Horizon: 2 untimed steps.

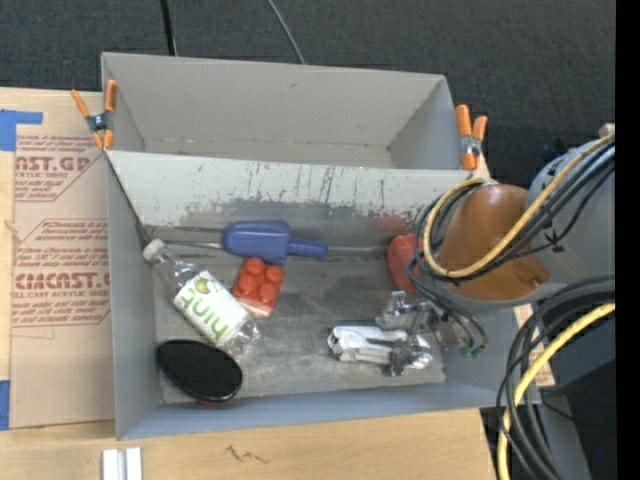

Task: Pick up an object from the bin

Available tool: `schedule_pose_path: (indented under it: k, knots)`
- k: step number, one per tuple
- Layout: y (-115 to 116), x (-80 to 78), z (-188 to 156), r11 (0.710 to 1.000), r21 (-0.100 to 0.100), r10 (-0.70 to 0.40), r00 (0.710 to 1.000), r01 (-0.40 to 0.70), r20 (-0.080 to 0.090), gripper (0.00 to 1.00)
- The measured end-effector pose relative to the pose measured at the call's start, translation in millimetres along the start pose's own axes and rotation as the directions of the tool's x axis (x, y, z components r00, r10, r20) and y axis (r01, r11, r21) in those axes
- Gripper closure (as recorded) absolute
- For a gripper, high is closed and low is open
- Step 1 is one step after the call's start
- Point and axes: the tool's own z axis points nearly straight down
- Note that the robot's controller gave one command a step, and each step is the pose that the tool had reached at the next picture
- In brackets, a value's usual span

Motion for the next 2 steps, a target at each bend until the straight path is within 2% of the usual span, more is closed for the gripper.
schedule_pose_path:
  k: [1, 2]
  knots:
    - [0.0, 0.0, 0.0, 1.0, 0.0, -0.001, 1.0, 0.001, 0.0, 1.0]
    - [-15.4, 6.3, 1.5, 0.993, -0.006, -0.119, 0.993, 0.119, -0.001, 0.0]
